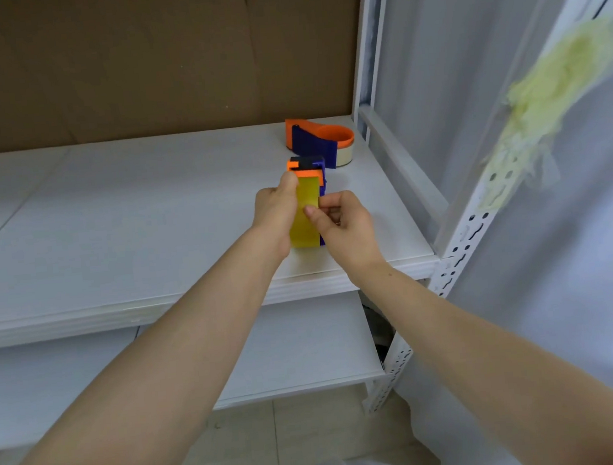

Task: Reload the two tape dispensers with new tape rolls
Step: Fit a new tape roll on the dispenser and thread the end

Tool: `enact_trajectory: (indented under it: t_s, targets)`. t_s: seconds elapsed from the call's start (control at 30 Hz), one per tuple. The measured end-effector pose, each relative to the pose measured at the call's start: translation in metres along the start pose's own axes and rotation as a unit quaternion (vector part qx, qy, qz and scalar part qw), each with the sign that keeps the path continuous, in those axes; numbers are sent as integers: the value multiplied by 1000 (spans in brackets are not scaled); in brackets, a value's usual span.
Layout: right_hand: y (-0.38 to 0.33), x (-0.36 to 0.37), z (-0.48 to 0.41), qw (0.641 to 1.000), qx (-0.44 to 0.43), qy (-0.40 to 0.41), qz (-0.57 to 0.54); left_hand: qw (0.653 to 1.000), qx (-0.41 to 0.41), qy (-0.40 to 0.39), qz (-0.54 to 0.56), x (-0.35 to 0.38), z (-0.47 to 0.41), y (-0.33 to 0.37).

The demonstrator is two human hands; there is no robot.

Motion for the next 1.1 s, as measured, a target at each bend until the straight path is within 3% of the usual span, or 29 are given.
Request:
enact_trajectory:
  t_s: [0.1, 0.23, 0.67, 0.83, 0.97, 1.1]
  targets:
    - [5, -1, -9, 998, 45, -5, -33, 998, 21, -62, 26, 7, 3, 0]
    - [3, 3, -13, 999, 37, -31, -22, 991, 26, -107, 80, 9, 1, -3]
    - [3, 3, 6, 995, -40, -83, 45, 999, 34, -25, 16, 3, -1, 2]
    - [11, -2, -14, 991, 111, -64, -31, 997, 49, -52, 21, 5, 1, -3]
    - [-8, 6, -20, 998, 17, -66, 11, 990, 53, -96, 91, 7, 1, -7]
    - [-14, 3, -13, 997, -47, -60, 19, 991, 60, -74, 93, 5, -2, -9]
Point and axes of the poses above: each hand's wrist, its own z-axis away from the middle knuckle, its own x-axis out of the palm, y = z × x, the point moved 10 cm from there along -z, towards the middle knuckle, and after that the axes turned 10 degrees about y, right-handed, at the moved point
